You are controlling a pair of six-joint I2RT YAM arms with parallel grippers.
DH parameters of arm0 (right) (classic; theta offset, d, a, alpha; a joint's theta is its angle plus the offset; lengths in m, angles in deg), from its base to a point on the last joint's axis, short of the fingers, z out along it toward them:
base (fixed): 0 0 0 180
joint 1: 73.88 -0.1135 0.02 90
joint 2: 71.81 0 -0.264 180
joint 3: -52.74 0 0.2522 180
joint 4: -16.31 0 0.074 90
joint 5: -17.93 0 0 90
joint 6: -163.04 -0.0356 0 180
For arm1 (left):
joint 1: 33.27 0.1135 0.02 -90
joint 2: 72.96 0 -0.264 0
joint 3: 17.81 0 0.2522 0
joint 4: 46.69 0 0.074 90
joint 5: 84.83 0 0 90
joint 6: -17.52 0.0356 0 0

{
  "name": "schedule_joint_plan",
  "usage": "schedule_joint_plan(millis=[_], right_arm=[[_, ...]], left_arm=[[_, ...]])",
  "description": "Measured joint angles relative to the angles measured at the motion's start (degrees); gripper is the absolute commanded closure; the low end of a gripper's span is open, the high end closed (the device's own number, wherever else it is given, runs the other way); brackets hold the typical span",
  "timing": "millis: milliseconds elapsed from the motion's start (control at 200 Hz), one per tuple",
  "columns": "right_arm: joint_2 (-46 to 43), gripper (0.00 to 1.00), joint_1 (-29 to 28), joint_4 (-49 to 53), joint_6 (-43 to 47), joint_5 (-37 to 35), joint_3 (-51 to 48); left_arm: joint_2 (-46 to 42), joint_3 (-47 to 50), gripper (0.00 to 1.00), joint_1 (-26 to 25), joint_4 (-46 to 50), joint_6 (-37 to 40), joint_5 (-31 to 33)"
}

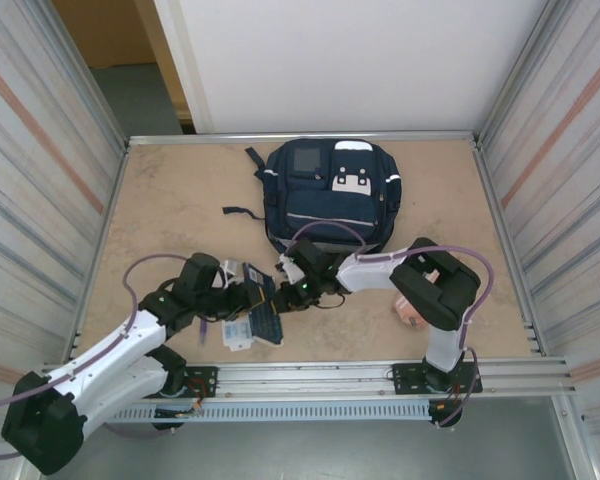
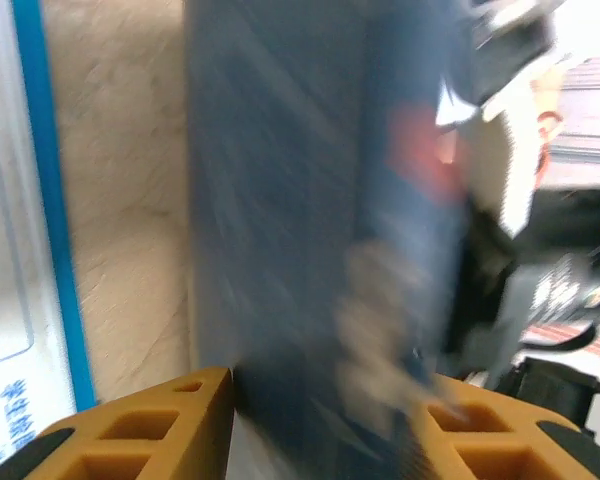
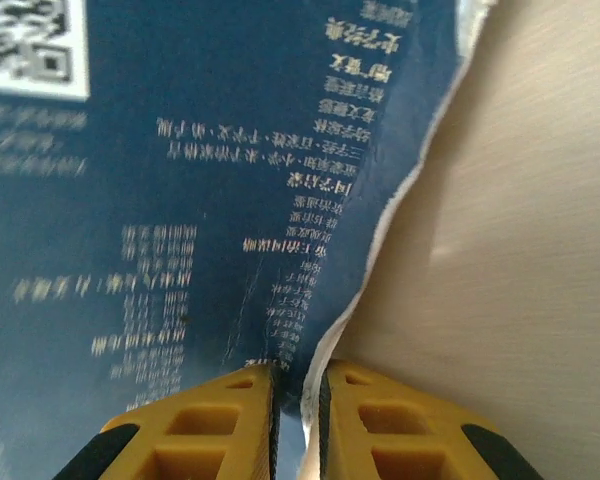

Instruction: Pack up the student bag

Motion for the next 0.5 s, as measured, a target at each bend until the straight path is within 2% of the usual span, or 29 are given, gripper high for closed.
schedule_joint_plan(millis=[125,241,346,501], right_arm=[[0.57,0.82,-0.83,-1.49,-2.47,0.68,-0.17],[0.46,0.80,-0.55,-2.54,-3.67,-0.13,-0.70],[-1.18,0.70,-0.55,-2.82,-4.04,-2.34,-2.08],[-6.78,0.57,-0.55,-2.64,-2.73,-6.38,-5.07]], left_arm=[[2.78,0.85,0.64,1.55,-2.69,-0.24,0.37],[4.72,0.52,0.71,2.03,1.62,-0.20,2.86],[4.59,-0.92,0.87,3.15,8.41,0.63,5.33],[3.45,-4.44,0.98,4.15,13.44,2.54,6.60]])
